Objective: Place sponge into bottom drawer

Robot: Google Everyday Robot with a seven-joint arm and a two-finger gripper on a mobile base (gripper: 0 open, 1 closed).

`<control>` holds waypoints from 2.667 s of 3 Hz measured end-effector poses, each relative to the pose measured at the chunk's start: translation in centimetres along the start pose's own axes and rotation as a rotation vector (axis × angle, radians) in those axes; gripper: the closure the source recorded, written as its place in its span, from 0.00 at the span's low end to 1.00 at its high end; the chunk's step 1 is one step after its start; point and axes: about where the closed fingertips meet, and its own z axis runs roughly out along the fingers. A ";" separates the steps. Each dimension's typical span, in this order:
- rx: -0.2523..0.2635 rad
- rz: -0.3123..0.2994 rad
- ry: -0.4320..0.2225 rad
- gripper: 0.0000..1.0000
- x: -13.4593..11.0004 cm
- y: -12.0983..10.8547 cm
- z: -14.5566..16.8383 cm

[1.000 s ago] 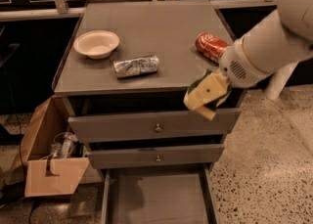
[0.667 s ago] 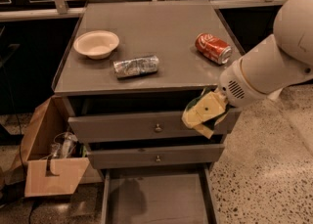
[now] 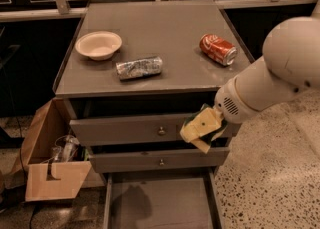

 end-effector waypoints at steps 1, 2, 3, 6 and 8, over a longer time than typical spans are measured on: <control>-0.012 0.068 0.016 1.00 2.4 0.3 4.2; -0.028 0.119 0.030 1.00 4.4 0.9 7.6; -0.026 0.120 0.029 1.00 4.6 0.9 7.9; -0.014 0.322 0.036 1.00 9.3 -0.2 16.5; -0.020 0.379 0.061 1.00 10.3 -0.2 19.4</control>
Offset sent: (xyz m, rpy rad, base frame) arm -0.0250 0.0200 -0.1330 0.0563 0.1303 -0.1351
